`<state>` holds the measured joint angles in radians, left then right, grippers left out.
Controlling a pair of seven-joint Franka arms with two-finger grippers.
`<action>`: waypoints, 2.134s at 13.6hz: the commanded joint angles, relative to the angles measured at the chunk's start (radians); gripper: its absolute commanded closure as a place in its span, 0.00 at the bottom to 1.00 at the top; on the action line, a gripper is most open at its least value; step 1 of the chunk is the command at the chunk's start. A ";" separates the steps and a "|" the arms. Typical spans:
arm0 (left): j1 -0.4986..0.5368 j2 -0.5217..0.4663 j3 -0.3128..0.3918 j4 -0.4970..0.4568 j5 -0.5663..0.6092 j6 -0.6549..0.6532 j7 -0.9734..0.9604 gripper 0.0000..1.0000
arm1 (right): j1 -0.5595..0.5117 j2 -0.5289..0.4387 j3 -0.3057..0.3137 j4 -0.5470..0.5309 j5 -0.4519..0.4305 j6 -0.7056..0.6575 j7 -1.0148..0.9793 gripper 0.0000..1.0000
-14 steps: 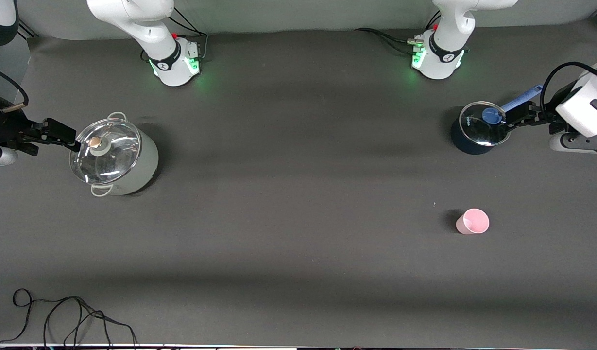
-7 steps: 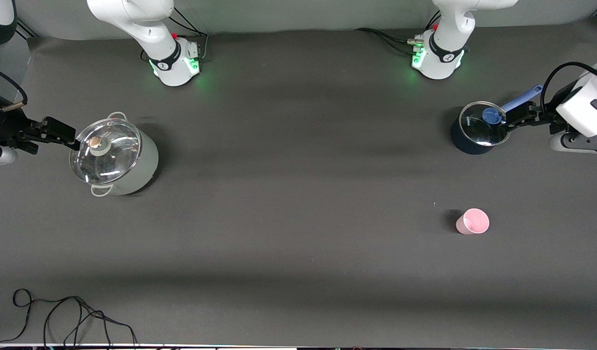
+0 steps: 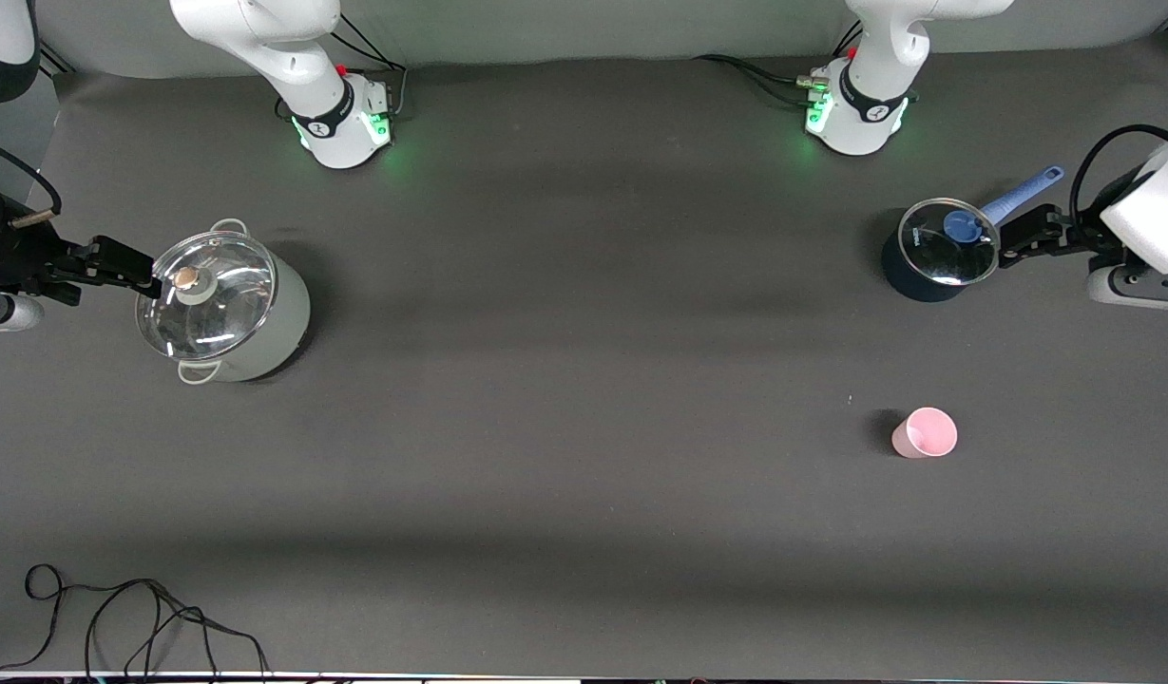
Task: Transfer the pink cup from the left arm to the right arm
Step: 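Move the left gripper toward the pink cup, then lower the left gripper around the pink cup and close it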
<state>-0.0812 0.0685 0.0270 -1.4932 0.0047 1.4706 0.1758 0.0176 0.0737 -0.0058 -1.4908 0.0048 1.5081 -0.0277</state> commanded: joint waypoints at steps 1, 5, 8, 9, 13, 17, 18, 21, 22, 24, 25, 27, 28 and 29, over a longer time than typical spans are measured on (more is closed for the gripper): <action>0.014 0.079 0.014 0.123 0.003 -0.001 0.236 0.00 | 0.007 0.014 -0.003 0.029 0.000 -0.020 0.017 0.00; 0.073 0.125 0.014 0.149 -0.027 0.141 0.557 0.00 | 0.004 0.014 -0.003 0.030 0.000 -0.020 0.006 0.00; 0.168 0.169 0.013 0.148 -0.147 0.204 0.727 0.00 | 0.004 0.014 -0.003 0.029 0.000 -0.022 0.005 0.00; 0.210 0.186 0.013 0.146 -0.200 0.221 0.808 0.00 | 0.004 0.014 -0.003 0.029 0.000 -0.020 0.005 0.00; 0.379 0.319 0.011 0.142 -0.487 0.237 1.197 0.00 | 0.002 0.014 -0.003 0.029 0.000 -0.025 0.003 0.00; 0.515 0.511 0.010 0.139 -0.739 0.223 1.549 0.00 | 0.002 0.014 -0.003 0.029 0.000 -0.026 0.003 0.00; 0.518 0.546 0.010 0.130 -0.768 0.218 1.615 0.00 | 0.002 0.014 -0.003 0.029 0.000 -0.025 0.003 0.00; 0.523 0.631 0.010 0.110 -0.833 0.231 1.773 0.00 | 0.004 0.014 -0.003 0.029 0.000 -0.026 0.005 0.00; 0.523 0.667 0.010 0.102 -0.895 0.231 1.829 0.00 | 0.004 0.014 -0.005 0.029 0.000 -0.026 0.005 0.00; 0.521 0.720 0.010 0.073 -1.012 0.237 1.957 0.00 | 0.002 0.014 -0.003 0.029 0.000 -0.025 0.003 0.00; 0.523 0.743 0.010 0.068 -1.046 0.237 2.010 0.00 | 0.002 0.014 -0.005 0.029 0.000 -0.026 0.003 0.00; 0.525 0.787 0.010 0.065 -1.081 0.231 2.080 0.00 | 0.002 0.014 -0.003 0.030 0.000 -0.026 0.005 0.00; 0.535 0.803 0.010 0.051 -1.107 0.228 2.110 0.00 | 0.002 0.014 -0.003 0.030 0.000 -0.026 0.003 0.00; 0.544 0.812 0.008 0.030 -1.133 0.226 2.143 0.00 | 0.002 0.014 -0.003 0.030 0.000 -0.026 0.005 0.00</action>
<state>0.4450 0.8738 0.0361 -1.4267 -1.0753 1.7034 2.2412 0.0166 0.0774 -0.0058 -1.4894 0.0048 1.5049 -0.0277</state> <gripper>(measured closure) 0.000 0.000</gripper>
